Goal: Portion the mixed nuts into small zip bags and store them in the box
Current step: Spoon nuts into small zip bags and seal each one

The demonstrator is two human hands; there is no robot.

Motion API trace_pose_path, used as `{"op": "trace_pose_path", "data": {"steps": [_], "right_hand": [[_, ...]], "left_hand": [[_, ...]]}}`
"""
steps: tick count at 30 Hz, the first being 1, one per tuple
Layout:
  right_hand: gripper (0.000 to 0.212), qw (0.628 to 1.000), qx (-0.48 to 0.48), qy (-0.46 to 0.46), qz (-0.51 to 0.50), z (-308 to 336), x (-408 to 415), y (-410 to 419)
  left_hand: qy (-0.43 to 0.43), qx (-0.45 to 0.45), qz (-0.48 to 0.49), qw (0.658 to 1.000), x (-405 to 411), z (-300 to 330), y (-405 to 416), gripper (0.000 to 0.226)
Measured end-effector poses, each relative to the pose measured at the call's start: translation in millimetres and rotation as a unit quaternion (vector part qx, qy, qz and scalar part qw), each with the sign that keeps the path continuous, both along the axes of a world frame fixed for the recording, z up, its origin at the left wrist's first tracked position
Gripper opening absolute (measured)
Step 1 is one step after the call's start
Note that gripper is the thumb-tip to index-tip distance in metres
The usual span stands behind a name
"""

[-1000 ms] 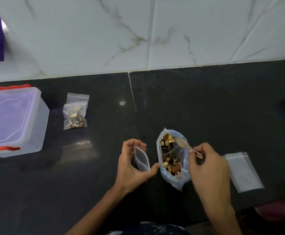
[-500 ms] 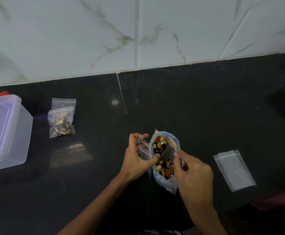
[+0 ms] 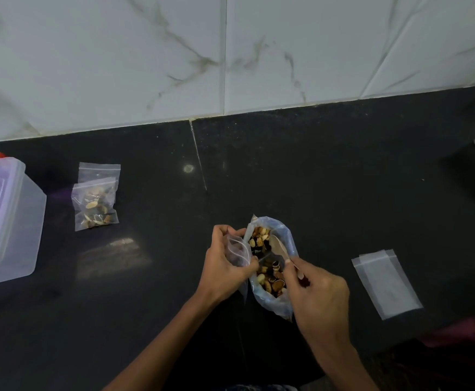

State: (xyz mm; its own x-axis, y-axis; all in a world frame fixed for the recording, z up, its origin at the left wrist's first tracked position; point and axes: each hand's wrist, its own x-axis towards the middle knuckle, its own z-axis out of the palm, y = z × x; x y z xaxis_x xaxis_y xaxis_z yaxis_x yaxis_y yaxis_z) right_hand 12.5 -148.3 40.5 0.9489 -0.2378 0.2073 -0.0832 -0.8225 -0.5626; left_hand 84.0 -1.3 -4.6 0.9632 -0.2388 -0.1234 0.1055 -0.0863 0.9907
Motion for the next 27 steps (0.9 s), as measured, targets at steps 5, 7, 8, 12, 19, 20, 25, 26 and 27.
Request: {"op": "trace_pose_path", "data": {"steps": [5, 7, 8, 12, 19, 20, 25, 26, 27], "right_hand": [[0.02, 0.985, 0.141, 0.067, -0.076, 8.6, 1.0, 10.6], [0.028, 0.977, 0.171, 0.093, -0.087, 11.8, 1.3, 13.6], [0.031, 0.968, 0.201, 0.103, -0.108, 10.4, 2.0, 13.8], [0.027, 0.886, 0.384, 0.119, -0.229, 4.3, 6.6, 10.4], [0.015, 0.784, 0.53, 0.159, -0.281, 6.6, 6.8, 7.1], [0.015, 0.784, 0.529, 0.165, -0.279, 7.5, 5.6, 5.9], [0.013, 0.794, 0.51, 0.178, -0.278, 11.3, -1.8, 1.8], [0.013, 0.795, 0.51, 0.178, -0.277, 11.9, -3.1, 0.9], [0.014, 0.795, 0.512, 0.175, -0.276, 12.0, -4.5, 0.0]], "left_hand": [[0.015, 0.011, 0.019, 1.0, -2.0, -6.8, 0.4, 0.05], [0.015, 0.011, 0.022, 1.0, -2.5, -7.6, 0.2, 0.05], [0.014, 0.01, 0.02, 1.0, -2.3, -7.5, -0.1, 0.049], [0.005, 0.001, 0.005, 1.0, -1.3, -6.5, -1.9, 0.049], [0.004, -0.01, -0.001, 1.0, -2.5, -7.1, 1.7, 0.05], [0.004, -0.016, -0.001, 1.0, -3.3, -6.3, 2.1, 0.051], [0.013, -0.02, -0.003, 1.0, -3.5, -6.3, 5.6, 0.052], [0.015, -0.022, -0.002, 1.0, -3.7, -6.3, 6.4, 0.052], [0.014, -0.025, 0.001, 1.0, -4.1, -5.6, 7.0, 0.053]]}}
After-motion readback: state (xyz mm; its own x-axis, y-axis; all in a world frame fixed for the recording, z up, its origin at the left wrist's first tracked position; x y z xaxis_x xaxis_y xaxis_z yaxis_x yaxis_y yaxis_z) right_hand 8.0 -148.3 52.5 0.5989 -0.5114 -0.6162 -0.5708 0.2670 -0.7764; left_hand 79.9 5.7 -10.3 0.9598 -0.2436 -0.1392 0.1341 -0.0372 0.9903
